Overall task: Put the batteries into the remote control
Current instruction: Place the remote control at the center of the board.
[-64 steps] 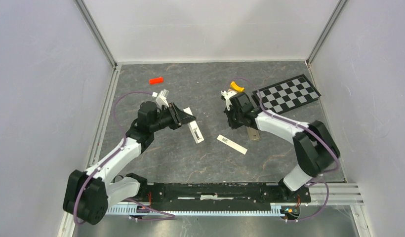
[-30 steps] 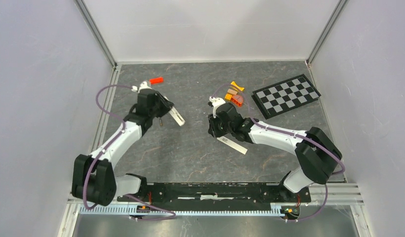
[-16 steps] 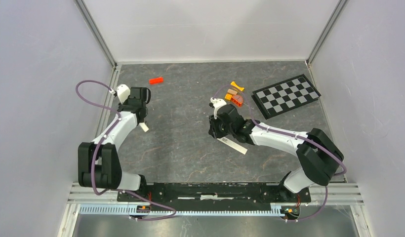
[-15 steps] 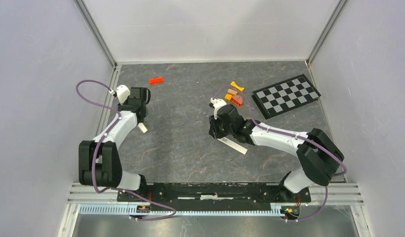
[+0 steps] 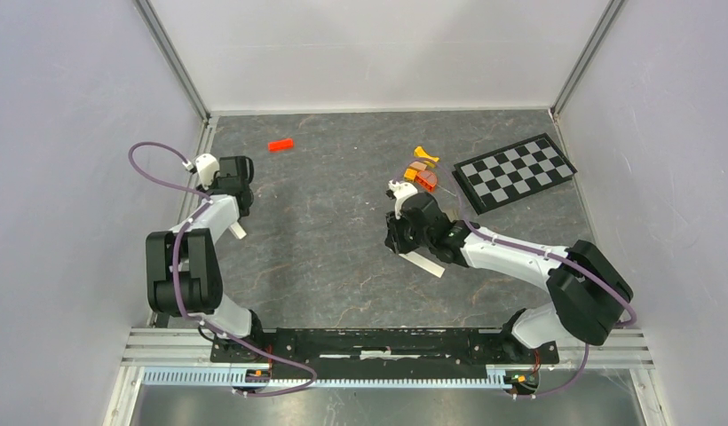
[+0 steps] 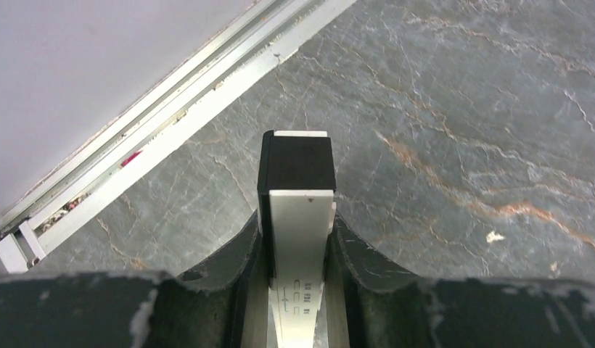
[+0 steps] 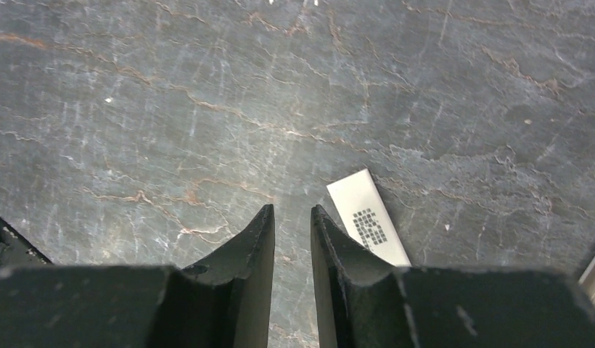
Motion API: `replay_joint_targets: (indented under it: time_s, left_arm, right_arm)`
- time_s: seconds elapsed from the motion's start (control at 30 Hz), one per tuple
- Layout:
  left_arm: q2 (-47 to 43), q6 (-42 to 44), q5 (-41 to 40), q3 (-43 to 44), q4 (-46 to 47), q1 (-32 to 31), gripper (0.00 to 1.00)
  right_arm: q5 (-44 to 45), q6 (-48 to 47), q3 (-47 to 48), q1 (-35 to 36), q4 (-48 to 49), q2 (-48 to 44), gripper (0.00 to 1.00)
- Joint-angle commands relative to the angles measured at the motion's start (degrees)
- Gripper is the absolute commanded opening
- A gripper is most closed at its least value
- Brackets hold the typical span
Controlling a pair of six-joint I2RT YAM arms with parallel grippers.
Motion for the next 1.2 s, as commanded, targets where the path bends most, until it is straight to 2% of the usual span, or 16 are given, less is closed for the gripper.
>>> replay_joint_targets:
  time_s: [0.0,0.47,0.6,0.7,0.8,0.9,0.97,1.03,1.17]
  left_arm:
    - [2.34,3.96,1.07,0.39,7.19,1.39,0.02]
    - [3.63,4.82,3.91,1.38,8.17,1.69,0.02]
    - [5.54,3.91,3.51,4.81,3.16,2.87,0.02]
    - [9.69,3.05,12.98,12.84,-4.98,5.76,0.02]
    - [12.75,2.22,26.68,17.76,-11.30,5.70,0.02]
    - [10.31,-2.84,45.85,12.53,-5.84,5.16,0.02]
    - [10.05,-5.13,54.53,9.90,-2.60,3.69,0.02]
    - [10.74,-5.54,58.63,9.30,-2.37,0.80,0.02]
    - [12.49,-4.48,59.33,8.97,-3.53,-5.45,0.02]
  right_arm:
    - [0.00,-0.73,-1.10,-1.14,0.76,-2.15,0.29]
    - [-1.80,-0.27,-1.40,-2.75,1.14,-1.50,0.29]
    - [-2.03,-0.32,-0.28,-3.13,-0.24,-1.16,0.29]
    - [-2.06,0.27,-0.24,-3.13,-0.28,-1.22,0.29]
    - [-2.08,1.17,-0.50,-3.20,-0.19,-1.18,0.29]
    - [-1.49,1.94,-1.23,-3.22,-0.28,-1.76,0.29]
    - [-1.16,2.19,-1.77,-3.22,-0.45,-2.22,0.29]
    - [-0.89,2.43,-2.31,-3.27,-0.48,-2.63,0.29]
    - [-0.55,2.43,-2.68,-3.31,-0.98,-3.45,0.29]
